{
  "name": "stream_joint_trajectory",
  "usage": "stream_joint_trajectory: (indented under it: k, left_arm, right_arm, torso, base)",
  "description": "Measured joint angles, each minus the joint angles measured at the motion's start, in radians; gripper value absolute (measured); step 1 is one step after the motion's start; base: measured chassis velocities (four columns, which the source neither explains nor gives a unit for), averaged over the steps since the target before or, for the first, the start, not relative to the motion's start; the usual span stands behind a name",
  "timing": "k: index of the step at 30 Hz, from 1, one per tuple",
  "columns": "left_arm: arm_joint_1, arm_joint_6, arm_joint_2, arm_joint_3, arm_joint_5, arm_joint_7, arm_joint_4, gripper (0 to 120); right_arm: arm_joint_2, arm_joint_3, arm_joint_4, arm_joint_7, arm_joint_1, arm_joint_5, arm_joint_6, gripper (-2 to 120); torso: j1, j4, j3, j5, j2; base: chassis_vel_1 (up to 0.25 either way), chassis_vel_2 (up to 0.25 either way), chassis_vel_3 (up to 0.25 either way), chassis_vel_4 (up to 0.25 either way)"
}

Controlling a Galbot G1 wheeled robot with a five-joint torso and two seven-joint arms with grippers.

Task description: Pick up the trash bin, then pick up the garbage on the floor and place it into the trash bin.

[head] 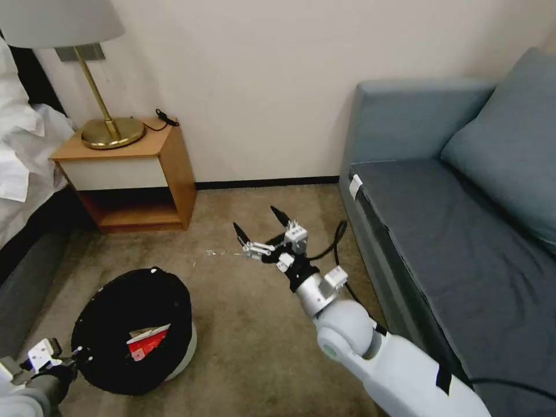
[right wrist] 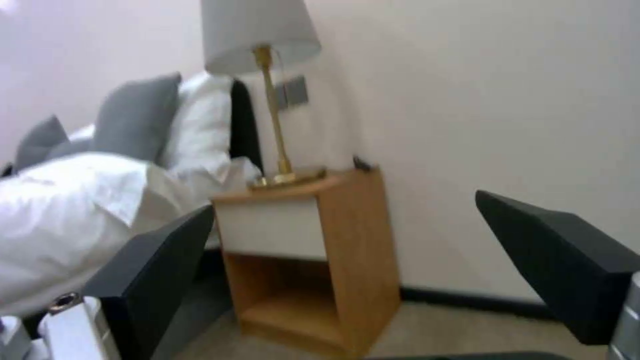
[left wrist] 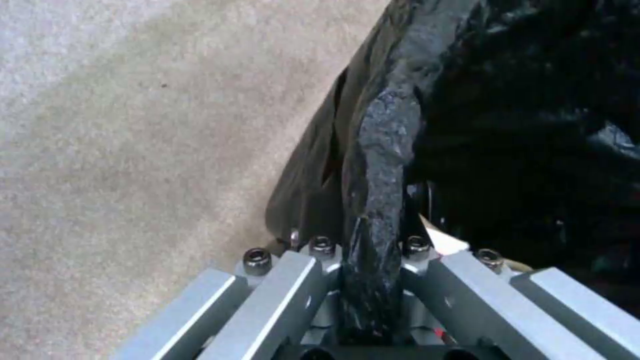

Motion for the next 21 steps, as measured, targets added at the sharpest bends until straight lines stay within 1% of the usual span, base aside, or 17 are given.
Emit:
stream_joint_trajectory:
  k: [3,11,19,21]
  left_arm:
    - [-0.004,-0.001,0.0,0.008,0.012,0.009,0.015,3]
    - [-0.006,-0.002,-0.001,0.017,0.032,0.015,0.029,3]
    - [-0.004,-0.003,0.003,0.016,0.043,0.018,0.035,3]
    - [0.0,-0.004,0.004,0.009,0.043,0.015,0.034,3]
  right_arm:
    - [0.008,0.011,-0.014,0.009,-0.028,-0.026,0.008,100]
    - [0.012,0.023,-0.032,0.011,-0.045,-0.038,0.016,100]
    - [0.012,0.028,-0.048,0.018,-0.059,-0.05,0.02,100]
    - [0.011,0.029,-0.051,0.02,-0.06,-0.054,0.02,100]
  torso:
    - [0.0,0.0,0.0,0.0,0.0]
    - [0.0,0.0,0.0,0.0,0.0]
    - [0.0,0.0001,0.0,0.0,0.0]
    - [0.0,0.0,0.0,0.0,0.0]
  base:
    - [0.0,0.0,0.0,0.0]
    - [0.0,0.0,0.0,0.0]
    - [0.0,0.0,0.0,0.0]
    - [0.0,0.0,0.0,0.0]
